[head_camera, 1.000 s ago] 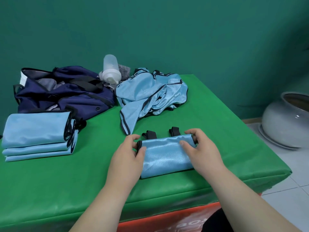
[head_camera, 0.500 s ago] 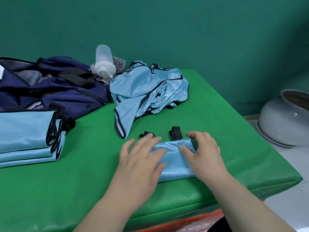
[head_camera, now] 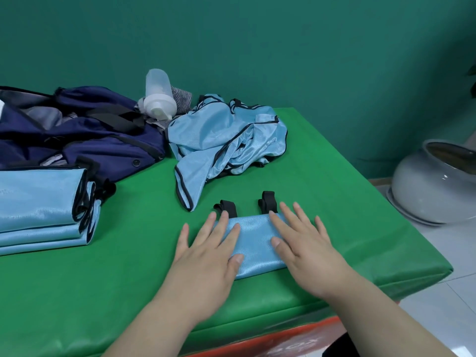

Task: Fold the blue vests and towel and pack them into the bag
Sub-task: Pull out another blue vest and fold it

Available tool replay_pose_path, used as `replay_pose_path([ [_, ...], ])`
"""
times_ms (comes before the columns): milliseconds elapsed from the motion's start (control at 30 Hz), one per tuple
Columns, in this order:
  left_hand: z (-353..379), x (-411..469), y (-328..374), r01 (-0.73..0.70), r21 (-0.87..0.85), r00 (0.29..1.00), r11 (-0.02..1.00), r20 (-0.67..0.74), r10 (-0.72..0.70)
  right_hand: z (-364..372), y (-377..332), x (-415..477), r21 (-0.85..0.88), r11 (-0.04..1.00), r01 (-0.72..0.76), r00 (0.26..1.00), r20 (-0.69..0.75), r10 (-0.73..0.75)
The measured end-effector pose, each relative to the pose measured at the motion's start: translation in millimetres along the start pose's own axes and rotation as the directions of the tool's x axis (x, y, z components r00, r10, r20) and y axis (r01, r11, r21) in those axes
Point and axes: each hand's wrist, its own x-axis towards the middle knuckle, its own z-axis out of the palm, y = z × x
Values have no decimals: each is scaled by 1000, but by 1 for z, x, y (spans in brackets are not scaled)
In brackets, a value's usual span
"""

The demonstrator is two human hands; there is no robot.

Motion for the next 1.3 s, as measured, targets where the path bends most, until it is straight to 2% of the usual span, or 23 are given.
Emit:
replay_pose_path([
  [133, 1, -3, 6, -36, 75, 997, 997, -69, 41, 0, -15, -6, -104, 989, 102, 993, -56, -108],
  [233, 6, -1, 9, -37, 94, 998, 995, -56, 42, 6, -23, -5, -127, 982, 139, 989, -41, -145],
  [400, 2, -4, 3, 58, -3, 998, 998, 17, -58, 4, -12, -2, -23, 999, -36, 999, 21, 36],
  [533, -9, -6, -1, 210, -59, 977, 976, 42, -207, -1, 4, -4, 155, 975, -156, 988, 21, 155],
  [733, -18, -3, -2, 216, -122, 976, 969, 14, -216, -4, 5, -2, 304, 948, -95, 994, -27, 109],
  [1000, -16, -3, 2, 216, -410, 951, 886, -116, -285, -6, 1, -2, 417, 905, -83, 980, -129, 149],
  [1167, -16, -3, -3, 140, -649, 934, 748, -164, -317, -4, 2, -3, 601, 798, -45, 952, -216, 216],
  [1300, -16, 0, -12, 90, -777, 931, 623, -157, -330, -7, 1, -3, 853, 521, 26, 943, -194, 270],
])
